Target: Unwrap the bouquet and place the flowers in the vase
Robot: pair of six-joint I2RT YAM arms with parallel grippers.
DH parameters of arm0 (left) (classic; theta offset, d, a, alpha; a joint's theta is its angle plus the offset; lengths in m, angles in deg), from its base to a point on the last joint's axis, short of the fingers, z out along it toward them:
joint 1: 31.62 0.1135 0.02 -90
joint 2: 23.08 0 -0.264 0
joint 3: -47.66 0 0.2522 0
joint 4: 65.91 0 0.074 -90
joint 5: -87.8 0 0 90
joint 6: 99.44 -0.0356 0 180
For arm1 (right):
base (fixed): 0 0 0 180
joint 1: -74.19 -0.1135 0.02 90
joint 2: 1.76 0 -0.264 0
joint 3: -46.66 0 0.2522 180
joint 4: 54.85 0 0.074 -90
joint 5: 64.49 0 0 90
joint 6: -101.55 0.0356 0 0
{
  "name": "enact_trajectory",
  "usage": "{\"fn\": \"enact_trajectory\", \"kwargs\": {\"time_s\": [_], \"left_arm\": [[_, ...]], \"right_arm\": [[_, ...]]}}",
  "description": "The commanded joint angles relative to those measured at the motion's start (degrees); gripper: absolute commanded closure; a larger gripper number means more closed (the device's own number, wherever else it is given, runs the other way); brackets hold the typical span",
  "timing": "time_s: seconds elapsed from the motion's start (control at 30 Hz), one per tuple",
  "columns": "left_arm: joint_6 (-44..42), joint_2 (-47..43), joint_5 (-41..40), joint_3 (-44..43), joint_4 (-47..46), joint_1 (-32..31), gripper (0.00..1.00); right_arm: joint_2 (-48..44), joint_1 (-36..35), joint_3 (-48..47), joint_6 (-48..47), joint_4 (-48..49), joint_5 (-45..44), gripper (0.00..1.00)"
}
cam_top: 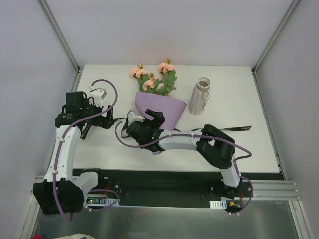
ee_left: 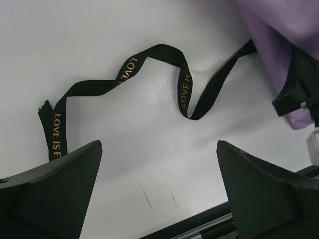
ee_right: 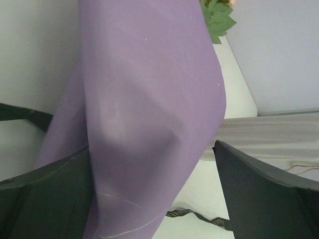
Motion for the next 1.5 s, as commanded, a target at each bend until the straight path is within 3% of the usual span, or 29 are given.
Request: {"fn": "enact_trajectory", "kwargs": {"time_s": [0.0,0.33,0.47,0.57,0.73,0.77,0.83,0.87,0.9,0.93,0.97,1.07,1.2,1.37,1.47], "left_arm": [[-0.63,-0.77,1.41,-0.57,1.24,-0.11,0.01],[-0.28,-0.24,2.20,-1.18,1.24,-0.11,0.01],[-0.02,-0.16,4.05,-2.24,2.20,-0.90,0.01],[-0.37,0.63,2.04,-3.29,2.73,-5.02,0.01],[-0.63,3.53,-4.03,-4.26,2.64,-16.71,0.01],[-0.72,4.32,-4.47,-4.61,2.65,-17.85,0.01],[-0.89,6.69,-6.67,-5.66,2.65,-21.89,0.01],[-1.33,8.27,-7.54,-6.02,2.73,-23.30,0.01],[-1.42,9.07,-8.42,-6.80,2.56,-25.05,0.01],[-1.42,9.94,-10.08,-7.25,2.30,-27.94,0.01],[-1.42,11.69,-10.80,-7.68,2.03,-29.54,0.01],[-1.16,16.08,-13.17,-10.23,0.80,-34.82,0.01],[-0.20,22.51,-16.16,-14.53,-1.83,-39.83,0.01],[2.44,30.85,-18.71,-19.63,-6.31,-46.33,0.01],[2.62,35.68,-20.29,-23.24,-7.46,-51.86,0.01]], "right_arm": [[-1.64,1.53,-1.81,-2.10,1.23,-6.67,0.04],[-14.72,1.09,9.17,-0.09,3.89,-13.44,0.04],[-19.39,0.65,12.34,7.81,-3.21,-15.81,0.04],[-23.25,0.21,13.40,16.85,-12.61,-16.69,0.04],[-28.26,-1.54,12.87,40.12,-35.98,-19.24,0.04],[-28.62,-2.24,12.35,44.43,-45.42,-19.59,0.04],[-28.71,-3.21,10.51,62.16,-57.49,-20.47,0.04],[-28.45,-4.43,9.80,68.84,-71.30,-20.65,0.04],[-27.41,-5.14,9.27,77.87,-78.92,-20.74,0.04],[-26.70,-5.93,8.49,92.66,-86.05,-20.65,0.04],[-25.91,-7.51,8.65,100.03,-95.86,-20.22,0.04],[-28.79,-10.67,13.56,102.20,-95.87,-16.62,0.04],[-41.58,-12.53,17.44,107.83,-95.79,-13.97,0.04],[-59.01,-13.06,16.83,111.10,-95.53,-20.46,0.04],[-67.72,-12.80,12.80,107.24,-95.00,-26.26,0.04]]}}
